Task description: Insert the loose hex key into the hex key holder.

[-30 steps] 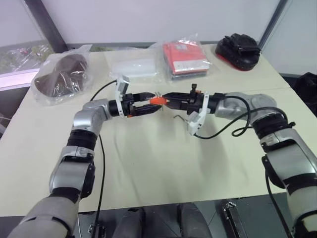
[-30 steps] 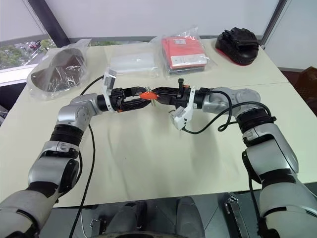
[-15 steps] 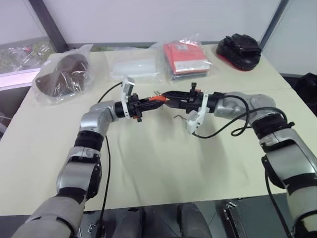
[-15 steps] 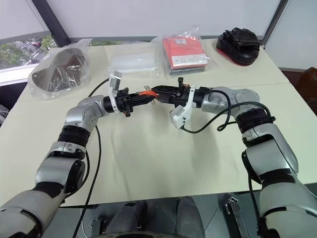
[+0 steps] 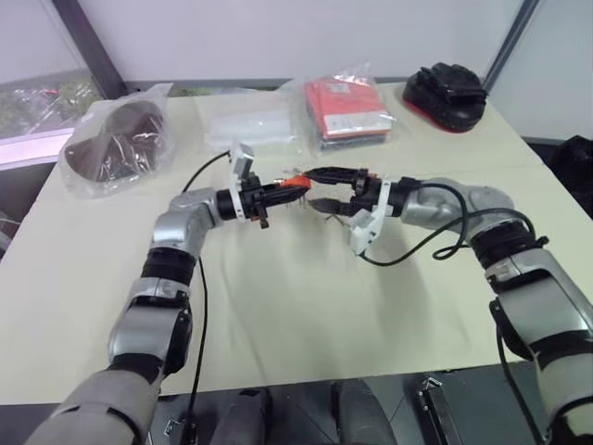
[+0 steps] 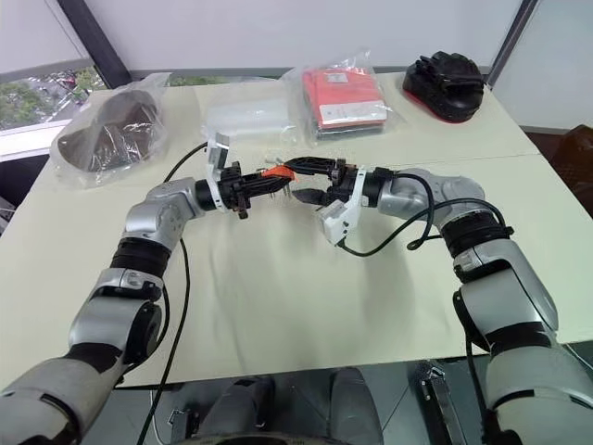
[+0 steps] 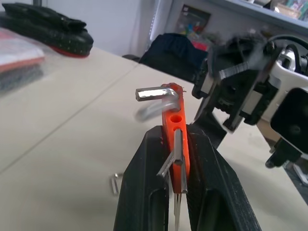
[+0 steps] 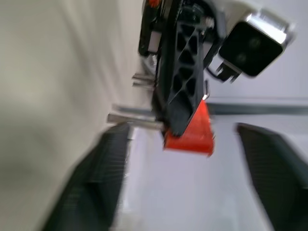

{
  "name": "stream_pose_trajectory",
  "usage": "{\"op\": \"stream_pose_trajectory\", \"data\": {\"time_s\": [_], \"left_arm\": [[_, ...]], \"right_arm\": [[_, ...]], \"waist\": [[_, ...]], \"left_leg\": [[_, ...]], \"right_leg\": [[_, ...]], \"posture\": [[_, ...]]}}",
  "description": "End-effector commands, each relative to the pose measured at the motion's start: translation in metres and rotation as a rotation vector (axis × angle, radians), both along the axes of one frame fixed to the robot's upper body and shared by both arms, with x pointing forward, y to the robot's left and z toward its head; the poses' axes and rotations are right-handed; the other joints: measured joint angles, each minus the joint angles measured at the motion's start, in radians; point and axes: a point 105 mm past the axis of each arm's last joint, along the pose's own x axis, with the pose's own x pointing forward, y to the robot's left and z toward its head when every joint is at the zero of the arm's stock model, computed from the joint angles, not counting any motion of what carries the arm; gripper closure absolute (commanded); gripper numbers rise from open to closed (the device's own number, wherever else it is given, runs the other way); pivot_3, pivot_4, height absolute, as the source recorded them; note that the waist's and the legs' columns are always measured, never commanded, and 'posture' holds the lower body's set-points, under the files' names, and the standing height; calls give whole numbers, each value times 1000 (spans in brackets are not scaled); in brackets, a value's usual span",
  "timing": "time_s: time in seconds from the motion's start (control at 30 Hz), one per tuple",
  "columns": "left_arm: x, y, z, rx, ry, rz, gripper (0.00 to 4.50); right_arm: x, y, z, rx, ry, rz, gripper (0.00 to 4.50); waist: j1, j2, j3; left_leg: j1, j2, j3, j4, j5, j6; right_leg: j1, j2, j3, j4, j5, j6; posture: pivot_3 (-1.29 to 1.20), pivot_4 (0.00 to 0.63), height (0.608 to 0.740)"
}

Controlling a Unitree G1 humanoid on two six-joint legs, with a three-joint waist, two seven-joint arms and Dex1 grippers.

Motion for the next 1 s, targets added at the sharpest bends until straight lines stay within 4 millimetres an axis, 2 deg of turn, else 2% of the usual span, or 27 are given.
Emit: {"op": "stream_pose_trajectory", "data": {"time_s": [0.03, 0.17, 0.33, 0.4, 0.5, 0.77, 1.0], "left_arm": [[-6, 8, 13, -21, -43, 14, 4500], [-16, 20, 6, 18, -60, 53, 4500], [-27, 29, -6, 143, -173, 117, 4500], [-33, 31, -10, 182, -202, 125, 4500], [-43, 30, -17, 235, -236, 120, 4500], [-53, 26, -28, 250, -237, 141, 4500], [-54, 21, -33, 243, -227, 157, 4500]], "right_arm": [[5, -7, 23, 128, 9, -55, 57], [18, -22, 17, 244, 209, -190, 57], [42, -49, -5, 494, 711, -444, 57], [44, -57, -16, 574, 936, -529, 57], [45, -65, -29, 631, 1132, -654, 57], [38, -68, -48, 587, 1309, -762, 57], [43, -64, -63, 549, 1337, -817, 57]], "waist": [[1, 0, 0], [2, 0, 0], [5, 0, 0], [8, 0, 0], [10, 0, -1], [21, 0, -1], [30, 0, -1]], "left_leg": [[0, 0, 0, 0, 0, 0], [0, 0, 0, 1, 0, 0], [1, 1, -1, 1, 0, 0], [0, 1, -1, 2, 0, 0], [0, 1, -1, 2, 0, 0], [0, 1, 0, 2, -1, 1], [0, 1, 0, 2, -1, 1]], "right_leg": [[0, 0, 0, 0, 0, 0], [1, 0, 0, 0, 0, 0], [3, 0, 0, 0, 0, 0], [3, 0, 0, 0, 0, 0], [3, -1, 0, 0, 0, 0], [2, -1, 0, 0, 0, 0], [2, -1, 0, 0, 0, 0]], "posture": [[0, 150, 740], [0, 150, 740], [0, 150, 740], [0, 150, 740], [0, 150, 740], [0, 150, 740], [0, 150, 740]]}}
